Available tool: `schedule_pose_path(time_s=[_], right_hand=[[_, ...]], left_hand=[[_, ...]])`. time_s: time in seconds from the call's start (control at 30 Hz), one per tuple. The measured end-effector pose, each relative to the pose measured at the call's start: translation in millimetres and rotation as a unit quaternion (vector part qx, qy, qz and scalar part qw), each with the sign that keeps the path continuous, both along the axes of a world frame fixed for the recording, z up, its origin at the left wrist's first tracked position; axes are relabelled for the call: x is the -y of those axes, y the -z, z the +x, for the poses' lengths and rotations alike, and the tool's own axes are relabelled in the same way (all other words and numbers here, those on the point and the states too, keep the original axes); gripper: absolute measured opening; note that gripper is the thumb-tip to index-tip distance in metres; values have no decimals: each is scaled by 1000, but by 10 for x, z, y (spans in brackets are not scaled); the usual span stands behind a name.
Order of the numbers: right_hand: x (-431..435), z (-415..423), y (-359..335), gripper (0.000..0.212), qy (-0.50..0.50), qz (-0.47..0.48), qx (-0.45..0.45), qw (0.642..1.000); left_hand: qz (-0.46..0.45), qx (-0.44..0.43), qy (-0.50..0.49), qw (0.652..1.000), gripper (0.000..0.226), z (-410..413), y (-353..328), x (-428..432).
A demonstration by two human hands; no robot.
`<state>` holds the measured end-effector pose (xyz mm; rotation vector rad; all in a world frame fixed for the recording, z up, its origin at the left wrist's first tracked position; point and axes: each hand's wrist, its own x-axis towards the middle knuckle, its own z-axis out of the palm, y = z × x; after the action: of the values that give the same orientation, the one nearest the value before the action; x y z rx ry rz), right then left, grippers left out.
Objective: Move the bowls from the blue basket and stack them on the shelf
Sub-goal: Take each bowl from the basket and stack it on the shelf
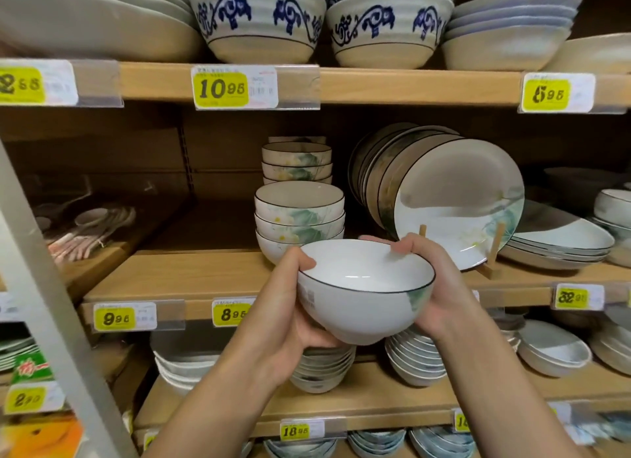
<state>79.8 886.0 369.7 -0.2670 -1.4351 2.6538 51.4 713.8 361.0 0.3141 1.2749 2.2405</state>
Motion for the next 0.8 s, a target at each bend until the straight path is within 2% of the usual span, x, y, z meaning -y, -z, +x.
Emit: schedule_pose_path(time_s=[0.1,0.23,0.3,0.37,0.5,0.57,0.67,0.73,0.8], right_hand=[[118,126,216,34,100,15,-68,993],[297,227,304,45,134,18,-109,985],[232,214,223,51,121,-41,-93,987],[113,194,133,54,85,-83,-71,990],[15,160,43,45,-18,-43,-20,999],[49,142,7,45,-30,-27,-2,999],[144,122,-22,42,61,-18,3,998],[213,173,25,39,159,-24,-28,987],[338,288,145,46,226,19,-67,972]], left_hand=[[7,-15,-64,998,34,44,47,-44],[-19,-56,-113,992,33,118,106,-112],[-16,-67,-89,994,48,120,124,-81],[6,-74,-54,996,46,60,90,-5],[-13,-68,60,996,39,-81,-32,63],[-32,-61,74,995,39,-117,-47,55],[-26,-29,45,998,39,-100,-13,47],[-27,-31,7,999,38,-64,17,49],[-23,-41,-44,998,34,-26,33,46]])
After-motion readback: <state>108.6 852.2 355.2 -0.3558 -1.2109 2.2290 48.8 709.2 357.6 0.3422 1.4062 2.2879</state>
